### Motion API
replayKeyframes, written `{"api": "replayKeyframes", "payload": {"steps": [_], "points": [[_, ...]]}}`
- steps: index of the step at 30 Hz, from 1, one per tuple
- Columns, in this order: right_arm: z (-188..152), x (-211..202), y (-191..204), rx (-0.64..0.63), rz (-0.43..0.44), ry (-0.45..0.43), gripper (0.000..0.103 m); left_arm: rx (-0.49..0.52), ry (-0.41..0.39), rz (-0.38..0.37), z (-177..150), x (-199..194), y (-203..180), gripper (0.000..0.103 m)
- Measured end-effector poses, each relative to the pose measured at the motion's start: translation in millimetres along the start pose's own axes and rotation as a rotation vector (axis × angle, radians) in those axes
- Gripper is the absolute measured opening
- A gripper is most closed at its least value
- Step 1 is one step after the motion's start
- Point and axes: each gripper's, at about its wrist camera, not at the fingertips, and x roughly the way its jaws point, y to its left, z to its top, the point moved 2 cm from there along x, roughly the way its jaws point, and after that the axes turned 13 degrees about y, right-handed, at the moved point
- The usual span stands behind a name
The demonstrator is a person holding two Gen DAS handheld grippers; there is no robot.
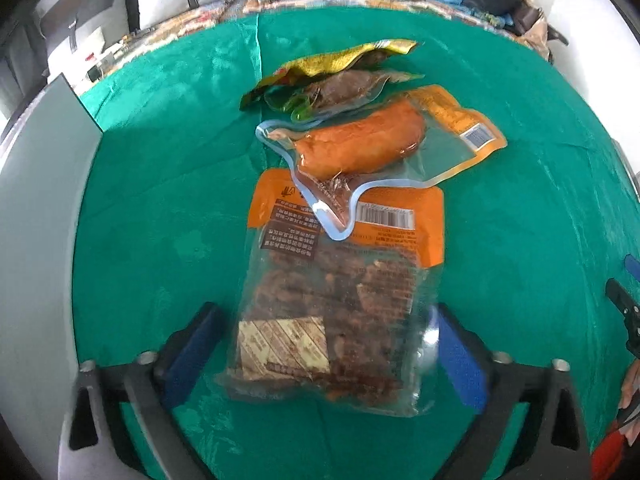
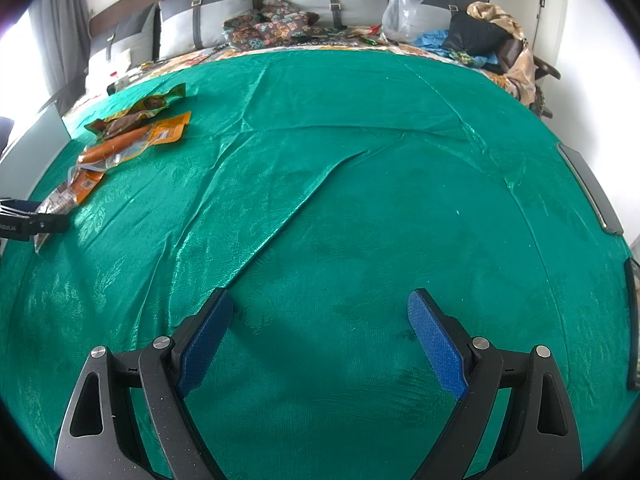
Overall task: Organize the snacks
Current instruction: 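Lower the left tool onto the orange-topped clear jerky bag, then hold the left tool at the jerky bag while the right tool moves toward the sausage pack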
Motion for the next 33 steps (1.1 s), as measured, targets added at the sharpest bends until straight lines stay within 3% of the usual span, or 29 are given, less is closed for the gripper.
{"api": "replayKeyframes", "payload": {"steps": [4, 14, 19, 21, 28, 33], "points": [[0, 0, 0, 0.0, 0.0, 0.0, 0.092, -0.031, -0.023, 0.002, -15, -9, -2, 0.074], [0, 0, 0, 0.0, 0.0, 0.0, 0.092, -0.114, -0.027, 0.004, -77, -21, -12, 0.073], [0, 0, 0, 0.0, 0.0, 0.0, 0.092, -0.143, -0.076, 0.003, -96, -24, -16, 0.074], [0, 0, 0, 0.0, 0.0, 0.0, 0.092, -0.151, -0.098, 0.01, -98, -24, -16, 0.076], [0, 0, 0, 0.0, 0.0, 0.0, 0.092, -0.163, -0.181, 0.05, -103, -17, -16, 0.1], [0, 0, 0, -0.001, -0.001, 0.0, 0.092, -0.18, -0.187, 0.051, -103, -15, -15, 0.103]]}}
